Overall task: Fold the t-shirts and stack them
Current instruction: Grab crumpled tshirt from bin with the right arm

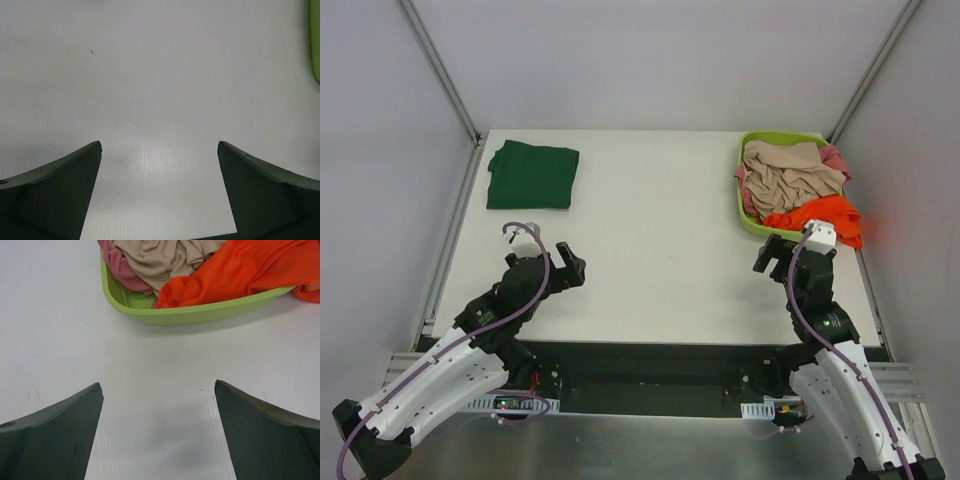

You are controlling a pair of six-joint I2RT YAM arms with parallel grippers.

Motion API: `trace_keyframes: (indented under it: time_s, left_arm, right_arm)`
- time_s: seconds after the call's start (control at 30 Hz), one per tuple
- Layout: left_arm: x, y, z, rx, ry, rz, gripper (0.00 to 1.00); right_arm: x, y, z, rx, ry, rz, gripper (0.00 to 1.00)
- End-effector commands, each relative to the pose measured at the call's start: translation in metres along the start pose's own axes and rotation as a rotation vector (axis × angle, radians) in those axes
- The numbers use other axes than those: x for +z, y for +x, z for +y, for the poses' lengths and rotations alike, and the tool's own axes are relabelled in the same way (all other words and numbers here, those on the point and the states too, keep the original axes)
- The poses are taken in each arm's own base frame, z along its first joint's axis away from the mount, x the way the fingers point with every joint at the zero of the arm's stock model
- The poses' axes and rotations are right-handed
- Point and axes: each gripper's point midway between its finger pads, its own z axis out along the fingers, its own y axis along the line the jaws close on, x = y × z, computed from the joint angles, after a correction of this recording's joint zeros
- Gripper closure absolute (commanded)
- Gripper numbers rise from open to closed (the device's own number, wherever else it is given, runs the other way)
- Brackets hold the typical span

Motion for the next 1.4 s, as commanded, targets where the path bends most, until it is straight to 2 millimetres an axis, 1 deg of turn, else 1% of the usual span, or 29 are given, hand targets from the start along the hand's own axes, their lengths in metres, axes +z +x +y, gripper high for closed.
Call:
trace_keyframes:
  time_s: [0.0, 0.17, 0.27, 0.3, 0.33, 0.4, 0.47, 0.5, 0.57, 0.63, 0.73, 0.77, 0.87, 0.9, 0.93, 0.97, 1.0, 1.1, 1.13, 1.17, 1.2, 1.23, 1.33, 1.37]
  left_arm:
    - [0.000, -0.008, -0.002, 0.002, 0.013, -0.035, 0.01]
    - [-0.001, -0.007, -0.004, -0.001, 0.023, -0.029, 0.01]
    - [0.001, -0.007, -0.002, 0.000, 0.008, -0.032, 0.01]
    - [0.001, -0.007, -0.002, 0.002, 0.004, -0.029, 0.01]
    - [0.001, -0.005, -0.003, 0.000, 0.008, -0.022, 0.01]
    - [0.001, -0.004, -0.007, -0.001, 0.025, -0.009, 0.01]
    - [0.001, -0.003, -0.009, 0.005, 0.032, -0.001, 0.01]
    - [0.002, -0.003, -0.007, 0.005, 0.026, -0.002, 0.01]
    - [0.002, -0.002, -0.008, 0.005, 0.029, 0.001, 0.01]
    - [0.001, -0.002, -0.011, 0.000, 0.043, 0.006, 0.01]
    - [0.002, -0.001, -0.010, 0.001, 0.034, 0.007, 0.01]
    - [0.003, -0.001, -0.010, 0.001, 0.036, 0.010, 0.01]
    - [0.004, 0.001, -0.011, 0.004, 0.037, 0.018, 0.01]
    - [0.004, 0.001, -0.011, 0.005, 0.038, 0.020, 0.01]
    - [0.005, 0.002, -0.011, 0.010, 0.035, 0.023, 0.01]
    - [0.005, 0.002, -0.011, 0.012, 0.034, 0.022, 0.01]
    - [0.006, 0.002, -0.011, 0.014, 0.033, 0.025, 0.01]
    - [0.007, 0.004, -0.012, 0.021, 0.033, 0.032, 0.01]
    - [0.008, 0.004, -0.012, 0.024, 0.032, 0.035, 0.01]
    - [0.008, 0.003, -0.011, 0.026, 0.026, 0.032, 0.01]
    - [0.009, 0.003, -0.010, 0.026, 0.021, 0.031, 0.01]
    - [0.010, 0.003, -0.010, 0.025, 0.018, 0.029, 0.01]
    - [0.011, 0.005, -0.010, 0.027, 0.013, 0.034, 0.01]
    - [0.012, 0.005, -0.009, 0.031, 0.008, 0.035, 0.01]
  right_arm:
    - [-0.002, -0.015, 0.003, 0.032, -0.016, -0.062, 0.04]
    - [-0.002, -0.021, 0.007, 0.031, -0.024, -0.058, 0.04]
    - [0.000, -0.030, 0.000, 0.030, 0.032, -0.058, 0.04]
    - [0.000, -0.035, -0.003, 0.029, 0.058, -0.055, 0.04]
    - [-0.001, -0.046, -0.008, 0.031, 0.102, -0.058, 0.04]
    - [-0.002, -0.059, -0.016, 0.022, 0.176, -0.028, 0.04]
    - [0.005, -0.068, -0.022, 0.013, 0.245, 0.017, 0.04]
    - [0.009, -0.076, -0.024, 0.015, 0.265, 0.020, 0.04]
    - [0.021, -0.086, -0.033, 0.030, 0.321, 0.039, 0.04]
    - [0.038, -0.090, -0.041, 0.053, 0.341, 0.091, 0.04]
    - [0.066, -0.090, -0.053, 0.125, 0.340, 0.181, 0.04]
    - [0.076, -0.086, -0.055, 0.154, 0.330, 0.226, 0.04]
    - [0.104, -0.090, -0.061, 0.156, 0.314, 0.283, 0.03]
    - [0.114, -0.095, -0.059, 0.139, 0.295, 0.281, 0.03]
    - [0.124, -0.098, -0.052, 0.118, 0.250, 0.294, 0.03]
    - [0.133, -0.102, -0.043, 0.124, 0.198, 0.301, 0.03]
    - [0.140, -0.112, -0.030, 0.104, 0.120, 0.296, 0.03]
    - [0.165, -0.117, 0.008, 0.082, -0.111, 0.293, 0.03]
    - [0.175, -0.112, 0.017, 0.077, -0.170, 0.303, 0.03]
    - [0.181, -0.118, 0.023, 0.076, -0.207, 0.284, 0.03]
    - [0.193, -0.111, 0.023, 0.088, -0.205, 0.304, 0.03]
    - [0.204, -0.109, 0.021, 0.095, -0.194, 0.319, 0.03]
    - [0.234, -0.102, 0.009, 0.111, -0.105, 0.362, 0.02]
    - [0.246, -0.096, 0.005, 0.124, -0.077, 0.379, 0.01]
